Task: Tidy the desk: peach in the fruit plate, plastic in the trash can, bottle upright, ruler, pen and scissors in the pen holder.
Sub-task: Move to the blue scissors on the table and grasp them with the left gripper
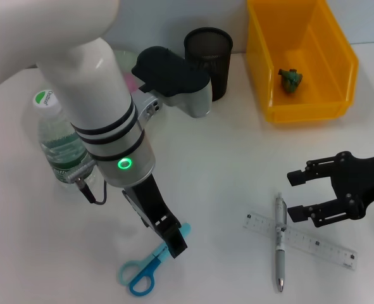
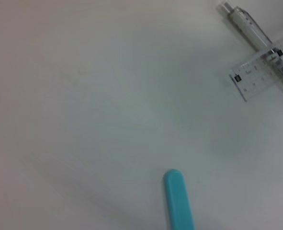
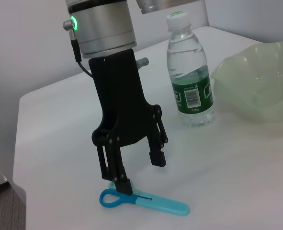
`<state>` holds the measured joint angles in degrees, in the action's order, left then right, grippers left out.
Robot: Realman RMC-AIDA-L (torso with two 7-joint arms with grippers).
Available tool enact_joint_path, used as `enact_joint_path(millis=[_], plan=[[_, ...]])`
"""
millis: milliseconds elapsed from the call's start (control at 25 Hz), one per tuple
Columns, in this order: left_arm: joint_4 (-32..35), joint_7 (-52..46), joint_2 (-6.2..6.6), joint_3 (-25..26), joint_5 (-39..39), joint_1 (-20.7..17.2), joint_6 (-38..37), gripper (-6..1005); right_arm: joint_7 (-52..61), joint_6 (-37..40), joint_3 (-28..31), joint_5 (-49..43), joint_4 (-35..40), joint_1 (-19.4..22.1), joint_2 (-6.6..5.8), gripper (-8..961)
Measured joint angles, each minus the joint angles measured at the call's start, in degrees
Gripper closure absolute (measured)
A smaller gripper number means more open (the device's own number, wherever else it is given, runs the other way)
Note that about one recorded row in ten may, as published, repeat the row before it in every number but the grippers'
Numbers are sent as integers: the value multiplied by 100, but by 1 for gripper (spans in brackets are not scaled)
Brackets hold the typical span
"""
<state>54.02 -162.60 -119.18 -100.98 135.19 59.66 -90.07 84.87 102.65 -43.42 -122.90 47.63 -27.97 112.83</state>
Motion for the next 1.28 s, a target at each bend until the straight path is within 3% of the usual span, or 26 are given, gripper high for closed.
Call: enact_joint_path(millis=[1280], plan=[[-254,62,0,-643,-234,-133,583,223,-147,-50,-141,-78,6,-58,87,245]])
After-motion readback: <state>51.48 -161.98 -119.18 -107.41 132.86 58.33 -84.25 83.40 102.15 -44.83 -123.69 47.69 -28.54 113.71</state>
